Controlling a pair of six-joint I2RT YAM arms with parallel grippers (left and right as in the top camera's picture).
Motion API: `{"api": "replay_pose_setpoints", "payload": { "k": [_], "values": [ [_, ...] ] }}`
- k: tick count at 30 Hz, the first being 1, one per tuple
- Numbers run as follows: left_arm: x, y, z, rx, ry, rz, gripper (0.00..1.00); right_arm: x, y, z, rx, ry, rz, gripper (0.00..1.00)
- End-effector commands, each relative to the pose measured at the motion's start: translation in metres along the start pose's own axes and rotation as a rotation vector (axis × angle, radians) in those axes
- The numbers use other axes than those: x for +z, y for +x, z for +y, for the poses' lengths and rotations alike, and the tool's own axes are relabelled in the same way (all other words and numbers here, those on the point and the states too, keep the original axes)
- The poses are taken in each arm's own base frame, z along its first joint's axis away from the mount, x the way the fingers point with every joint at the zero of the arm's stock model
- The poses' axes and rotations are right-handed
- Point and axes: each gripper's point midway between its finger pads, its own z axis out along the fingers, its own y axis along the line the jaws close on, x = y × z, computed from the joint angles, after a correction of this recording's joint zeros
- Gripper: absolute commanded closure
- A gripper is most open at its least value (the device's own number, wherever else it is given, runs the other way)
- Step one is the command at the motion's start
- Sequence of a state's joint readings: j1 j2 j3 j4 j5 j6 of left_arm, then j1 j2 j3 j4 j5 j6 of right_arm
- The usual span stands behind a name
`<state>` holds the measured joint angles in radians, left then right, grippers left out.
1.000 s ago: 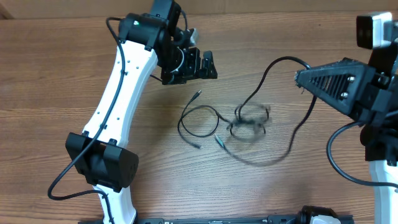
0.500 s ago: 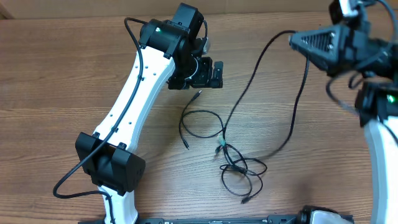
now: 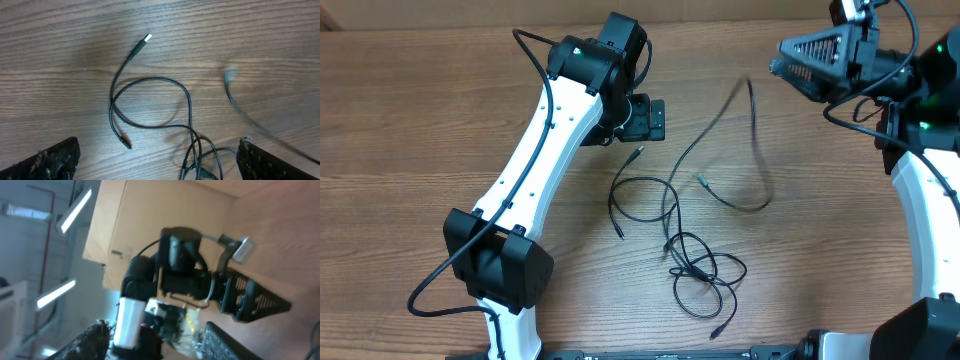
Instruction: Untangle cables
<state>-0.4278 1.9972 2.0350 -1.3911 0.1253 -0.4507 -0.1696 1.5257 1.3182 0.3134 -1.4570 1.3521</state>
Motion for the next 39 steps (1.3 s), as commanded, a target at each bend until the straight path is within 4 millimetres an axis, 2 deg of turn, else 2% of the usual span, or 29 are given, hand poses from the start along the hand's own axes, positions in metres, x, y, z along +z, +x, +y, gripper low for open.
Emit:
{"api": "replay_pose_setpoints", "payload": {
  "k": [1,4,6,7,11,14,18,20,23,24,27,32,36,37,38,39],
  "values": [
    [-0.001,-0.003,0.006,-0.022,-0.027,-0.018,0.00,-0.004,-0.024,-0.033,-0.088,0.104,-0.159,0.28],
    [-0.001,-0.001,0.007,-0.020,-0.031,-0.011,0.00,-0.014,-0.028,-0.087,-0.010,0.304,-0.265,0.23],
    [-0.001,0.000,0.007,-0.006,-0.032,-0.007,0.00,-0.022,-0.018,-0.120,0.025,0.453,-0.279,0.22],
    [-0.001,0.000,0.008,0.011,-0.034,-0.005,0.00,-0.023,-0.011,-0.128,0.030,0.488,-0.263,0.22],
    [0.000,0.007,0.009,0.068,-0.042,0.023,0.00,-0.025,0.016,-0.139,0.070,0.526,-0.179,0.21],
    [0.005,0.012,0.012,0.063,-0.054,0.055,0.00,-0.023,0.053,-0.150,0.105,0.580,-0.061,0.21],
    [0.020,0.014,0.016,0.053,-0.068,0.084,0.00,-0.029,0.112,-0.185,0.128,0.854,0.140,0.18],
    [0.029,0.014,0.018,0.047,-0.073,0.090,0.00,-0.028,0.137,-0.195,0.122,0.978,0.240,0.17],
    [0.035,0.012,0.024,0.016,-0.077,0.092,0.00,-0.017,0.164,-0.202,0.064,1.083,0.361,0.17],
    [0.035,0.010,0.027,-0.009,-0.080,0.091,0.00,-0.013,0.170,-0.204,0.036,1.105,0.391,0.16],
    [0.033,0.005,0.041,-0.097,-0.087,0.089,0.00,0.003,0.184,-0.215,0.000,1.137,0.417,0.01],
    [0.028,0.000,0.070,-0.177,-0.104,0.100,0.00,0.022,0.210,-0.232,-0.009,1.124,0.459,0.00],
    [0.024,-0.001,0.089,-0.224,-0.118,0.112,0.00,0.036,0.222,-0.236,-0.029,1.067,0.487,0.00],
    [0.024,0.000,0.092,-0.231,-0.121,0.117,0.00,0.037,0.224,-0.238,-0.036,1.061,0.487,0.14],
    [0.023,0.001,0.094,-0.233,-0.123,0.121,0.00,0.038,0.224,-0.241,-0.043,1.060,0.483,0.33],
    [0.023,0.001,0.095,-0.237,-0.125,0.125,0.00,0.038,0.224,-0.244,-0.046,1.058,0.480,0.46]
  ]
}}
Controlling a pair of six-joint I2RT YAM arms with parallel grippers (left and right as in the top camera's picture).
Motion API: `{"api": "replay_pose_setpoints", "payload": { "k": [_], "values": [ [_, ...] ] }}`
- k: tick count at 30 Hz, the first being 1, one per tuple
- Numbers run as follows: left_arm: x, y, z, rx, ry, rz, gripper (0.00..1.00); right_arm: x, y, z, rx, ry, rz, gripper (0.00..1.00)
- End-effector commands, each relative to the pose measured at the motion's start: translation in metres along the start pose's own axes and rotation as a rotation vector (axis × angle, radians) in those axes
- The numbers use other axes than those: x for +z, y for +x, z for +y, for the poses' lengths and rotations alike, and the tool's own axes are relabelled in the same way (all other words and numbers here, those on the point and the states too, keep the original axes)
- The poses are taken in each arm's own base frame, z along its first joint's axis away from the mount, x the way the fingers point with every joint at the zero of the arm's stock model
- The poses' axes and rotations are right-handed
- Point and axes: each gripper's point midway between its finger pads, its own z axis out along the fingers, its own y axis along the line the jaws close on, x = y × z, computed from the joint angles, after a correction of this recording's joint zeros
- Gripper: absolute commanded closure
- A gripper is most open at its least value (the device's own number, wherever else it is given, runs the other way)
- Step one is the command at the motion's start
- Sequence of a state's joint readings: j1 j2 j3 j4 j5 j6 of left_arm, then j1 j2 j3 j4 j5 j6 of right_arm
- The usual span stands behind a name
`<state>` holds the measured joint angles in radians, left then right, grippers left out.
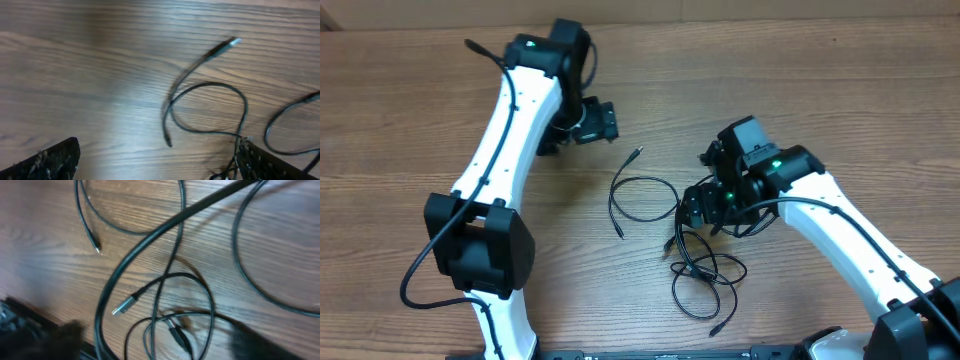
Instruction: Untangle cables
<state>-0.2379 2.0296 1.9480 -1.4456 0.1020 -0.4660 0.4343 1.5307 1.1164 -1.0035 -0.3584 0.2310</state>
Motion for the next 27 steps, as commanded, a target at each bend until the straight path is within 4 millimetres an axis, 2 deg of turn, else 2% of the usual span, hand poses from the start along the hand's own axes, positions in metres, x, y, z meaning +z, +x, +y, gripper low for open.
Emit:
{"api": "replay_pose_setpoints", "payload": {
  "k": [1,3,7,8,12,15,17,20,23,26,27],
  "values": [
    [0.002,0.001,0.004,-0.016,-0.015,0.011,0.00,0.008,0.002,-0.003,0.004,-0.002,-0.009,0.46],
    [0.002,0.001,0.004,-0.016,-0.015,0.011,0.00,0.016,0.007,-0.008,0.007,0.003,-0.002,0.43],
    [0.003,0.001,0.003,-0.012,-0.015,0.011,0.00,0.030,0.017,-0.025,0.053,0.055,0.007,0.44],
    [0.003,0.002,0.003,-0.012,-0.014,0.012,0.00,0.031,0.018,-0.027,0.056,0.061,0.009,0.51],
    [0.003,0.003,-0.001,-0.013,0.007,0.022,0.00,0.032,0.016,-0.021,0.052,0.024,0.002,0.96],
    [0.002,0.005,-0.005,-0.013,0.031,0.034,0.01,0.031,0.010,-0.002,0.034,-0.080,-0.008,0.96],
    [0.002,0.007,-0.007,-0.013,0.043,0.041,0.07,0.024,0.002,0.016,0.017,-0.167,-0.023,0.96],
    [0.002,0.008,-0.010,-0.010,0.057,0.048,0.15,-0.006,-0.019,0.045,-0.009,-0.304,-0.068,0.96],
    [0.003,0.010,-0.014,-0.002,0.059,0.050,0.17,-0.052,-0.044,0.069,-0.040,-0.416,-0.144,0.96],
    [0.003,0.013,-0.019,0.014,0.058,0.053,0.16,-0.097,-0.060,0.075,-0.047,-0.433,-0.211,0.96],
    [0.003,0.015,-0.021,0.024,0.058,0.053,0.13,-0.106,-0.061,0.076,-0.067,-0.427,-0.220,0.96]
  ]
}}
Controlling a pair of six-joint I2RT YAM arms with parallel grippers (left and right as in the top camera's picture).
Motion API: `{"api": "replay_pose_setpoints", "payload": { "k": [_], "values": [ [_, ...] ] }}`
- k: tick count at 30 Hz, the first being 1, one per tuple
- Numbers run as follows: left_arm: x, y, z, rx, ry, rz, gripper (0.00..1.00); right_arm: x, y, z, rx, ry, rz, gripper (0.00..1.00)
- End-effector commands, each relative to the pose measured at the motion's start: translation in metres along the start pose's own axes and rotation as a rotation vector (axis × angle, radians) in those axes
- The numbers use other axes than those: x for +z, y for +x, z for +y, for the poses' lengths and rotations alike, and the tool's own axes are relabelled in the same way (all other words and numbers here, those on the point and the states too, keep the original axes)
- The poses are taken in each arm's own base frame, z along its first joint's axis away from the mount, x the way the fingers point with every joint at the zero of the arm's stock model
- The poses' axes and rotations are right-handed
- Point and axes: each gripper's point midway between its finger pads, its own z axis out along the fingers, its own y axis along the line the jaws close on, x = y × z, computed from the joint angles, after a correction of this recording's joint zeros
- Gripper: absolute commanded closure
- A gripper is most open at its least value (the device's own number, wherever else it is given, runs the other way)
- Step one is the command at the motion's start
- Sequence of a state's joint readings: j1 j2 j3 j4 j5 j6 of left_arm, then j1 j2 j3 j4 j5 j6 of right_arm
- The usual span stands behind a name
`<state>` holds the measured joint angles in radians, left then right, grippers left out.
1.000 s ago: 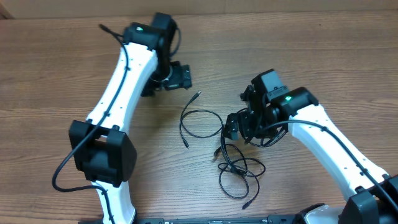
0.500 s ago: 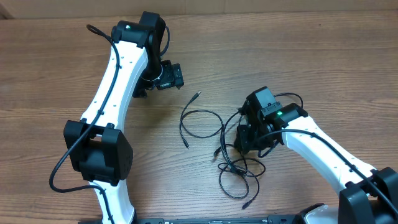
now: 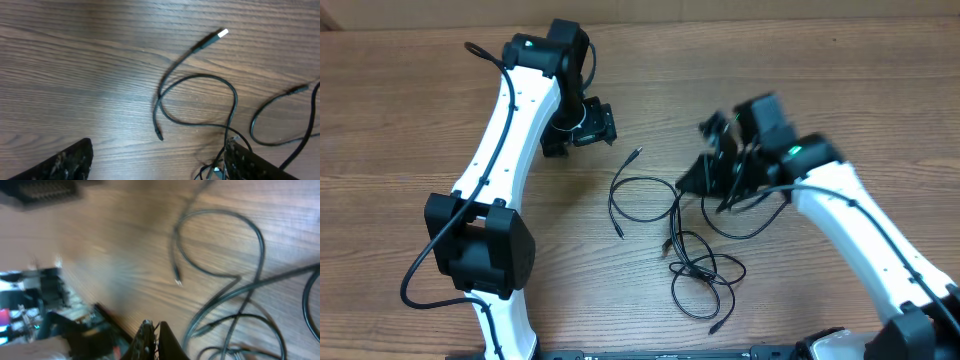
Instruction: Untangle cables
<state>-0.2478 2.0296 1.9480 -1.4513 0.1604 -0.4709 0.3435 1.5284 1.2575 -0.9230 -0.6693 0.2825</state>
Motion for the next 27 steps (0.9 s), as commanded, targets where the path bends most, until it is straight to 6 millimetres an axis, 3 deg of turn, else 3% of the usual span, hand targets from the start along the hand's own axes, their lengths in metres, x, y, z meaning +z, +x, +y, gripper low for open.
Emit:
{"api": "replay_pose_setpoints", "payload": {
  "k": [1,3,4,8,12,15,21,25,27],
  "values": [
    [0.004,0.008,-0.010,0.024,0.008,0.021,0.09,-0.045,-0.016,0.038,-0.112,-0.075,-0.070,0.94],
    [0.005,0.008,-0.013,0.032,0.007,0.016,0.05,-0.050,-0.008,0.023,-0.128,0.030,-0.044,0.57],
    [0.005,0.007,-0.014,0.034,0.008,0.013,0.05,-0.049,-0.003,0.018,-0.121,0.063,-0.026,0.50],
    [0.005,0.002,-0.017,0.022,0.022,-0.010,0.05,-0.032,0.035,-0.014,-0.071,0.217,0.107,0.45],
    [0.005,-0.004,-0.021,-0.020,0.036,-0.033,0.05,0.005,0.066,-0.022,-0.072,0.222,0.198,0.39],
    [0.005,-0.005,-0.021,-0.020,0.037,-0.038,0.05,0.030,0.079,-0.033,-0.038,0.241,0.202,0.34],
    [0.004,-0.006,-0.020,-0.006,0.032,-0.039,0.04,0.066,0.098,-0.045,-0.064,0.241,0.198,0.43],
    [0.005,-0.005,-0.020,-0.006,0.032,-0.035,0.09,0.071,0.097,-0.049,-0.027,0.286,0.167,0.94],
    [0.005,-0.002,-0.019,-0.006,0.030,-0.025,0.17,0.070,0.092,-0.033,-0.020,0.219,0.166,0.96]
  ]
}}
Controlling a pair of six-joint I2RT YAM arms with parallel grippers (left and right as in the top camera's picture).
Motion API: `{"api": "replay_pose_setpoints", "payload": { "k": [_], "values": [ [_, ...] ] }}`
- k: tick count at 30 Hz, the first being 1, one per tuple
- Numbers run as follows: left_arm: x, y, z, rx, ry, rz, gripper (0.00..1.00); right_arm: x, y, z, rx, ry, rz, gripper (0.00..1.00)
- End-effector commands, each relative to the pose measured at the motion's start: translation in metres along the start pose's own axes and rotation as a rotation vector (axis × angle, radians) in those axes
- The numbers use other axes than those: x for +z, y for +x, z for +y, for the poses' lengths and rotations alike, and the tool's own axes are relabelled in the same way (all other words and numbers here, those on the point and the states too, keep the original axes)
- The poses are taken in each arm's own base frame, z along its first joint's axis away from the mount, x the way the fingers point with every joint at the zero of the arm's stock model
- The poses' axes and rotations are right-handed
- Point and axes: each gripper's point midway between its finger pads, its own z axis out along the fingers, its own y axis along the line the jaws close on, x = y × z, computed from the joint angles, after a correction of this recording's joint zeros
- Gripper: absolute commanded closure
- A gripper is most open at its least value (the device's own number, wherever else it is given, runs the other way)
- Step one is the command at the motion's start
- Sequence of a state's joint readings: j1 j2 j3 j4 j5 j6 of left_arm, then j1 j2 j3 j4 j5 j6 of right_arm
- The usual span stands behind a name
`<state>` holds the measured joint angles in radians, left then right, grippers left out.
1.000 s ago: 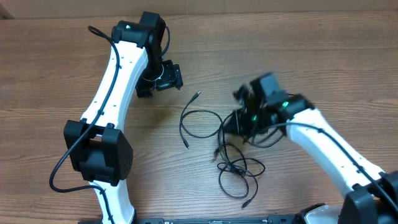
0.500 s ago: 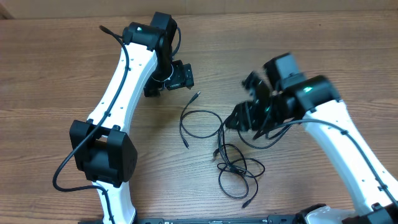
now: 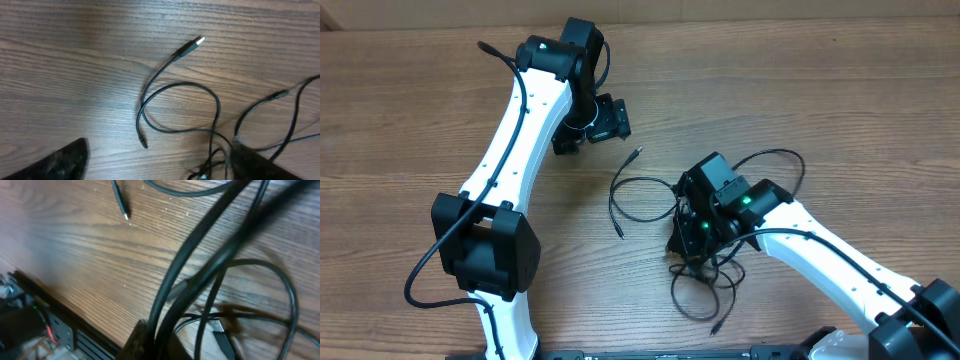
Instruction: Untangle cables
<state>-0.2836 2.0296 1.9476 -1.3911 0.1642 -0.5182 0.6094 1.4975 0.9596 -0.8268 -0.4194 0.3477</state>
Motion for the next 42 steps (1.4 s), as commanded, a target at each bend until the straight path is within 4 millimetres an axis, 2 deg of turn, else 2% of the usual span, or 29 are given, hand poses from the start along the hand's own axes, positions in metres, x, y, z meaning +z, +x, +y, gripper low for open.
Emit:
{"api": "replay_pose_setpoints", "payload": {
  "k": [1,3,5,8,10,13,14,15,16,18,20,23,25,28,32,38,42],
  "values": [
    [0.003,0.004,0.001,-0.003,0.000,0.025,0.17,-0.013,-0.014,0.021,0.029,-0.076,-0.032,0.96],
    [0.004,0.007,0.000,0.014,0.006,0.040,0.19,-0.032,-0.026,0.042,0.011,-0.160,-0.049,0.96],
    [0.006,0.011,-0.003,0.050,0.026,0.057,0.19,-0.060,-0.042,0.065,-0.006,-0.239,-0.083,0.96],
    [0.009,0.016,-0.004,0.082,0.044,0.083,0.19,-0.120,-0.069,0.102,-0.053,-0.356,-0.168,0.96],
    [0.013,0.019,-0.001,0.081,0.037,0.098,0.19,-0.162,-0.084,0.119,-0.088,-0.398,-0.247,0.96],
    [0.020,0.024,0.003,0.075,0.024,0.120,0.14,-0.213,-0.104,0.126,-0.119,-0.373,-0.390,0.92],
    [0.021,0.025,0.004,0.074,0.022,0.124,0.12,-0.221,-0.110,0.121,-0.110,-0.338,-0.428,0.84],
    [0.022,0.025,0.004,0.073,0.020,0.128,0.10,-0.226,-0.116,0.113,-0.093,-0.289,-0.466,0.72],
    [0.023,0.026,0.005,0.073,0.019,0.130,0.05,-0.228,-0.122,0.102,-0.072,-0.229,-0.502,0.52],
    [0.023,0.025,0.004,0.074,0.021,0.126,0.03,-0.224,-0.128,0.079,-0.022,-0.110,-0.529,0.17],
    [0.024,0.024,0.003,0.075,0.025,0.121,0.03,-0.215,-0.131,0.054,0.037,0.009,-0.523,0.05],
    [0.023,0.024,0.000,0.077,0.043,0.125,0.04,-0.197,-0.128,0.024,0.102,0.138,-0.463,0.00],
    [0.023,0.026,-0.003,0.100,0.065,0.135,0.05,-0.185,-0.127,0.012,0.127,0.185,-0.419,0.00],
    [0.022,0.029,-0.008,0.132,0.095,0.147,0.07,-0.170,-0.129,0.002,0.149,0.215,-0.371,0.00],
    [0.023,0.025,-0.002,0.119,0.063,0.132,0.13,-0.158,-0.137,-0.007,0.175,0.226,-0.348,0.00],
    [0.018,0.012,0.025,0.025,0.009,0.111,0.11,-0.158,-0.142,-0.038,0.255,0.253,-0.332,0.00],
    [-0.010,0.012,0.017,0.126,0.212,0.155,0.14,-0.172,-0.137,-0.070,0.348,0.277,-0.329,0.00]
  ]
}}
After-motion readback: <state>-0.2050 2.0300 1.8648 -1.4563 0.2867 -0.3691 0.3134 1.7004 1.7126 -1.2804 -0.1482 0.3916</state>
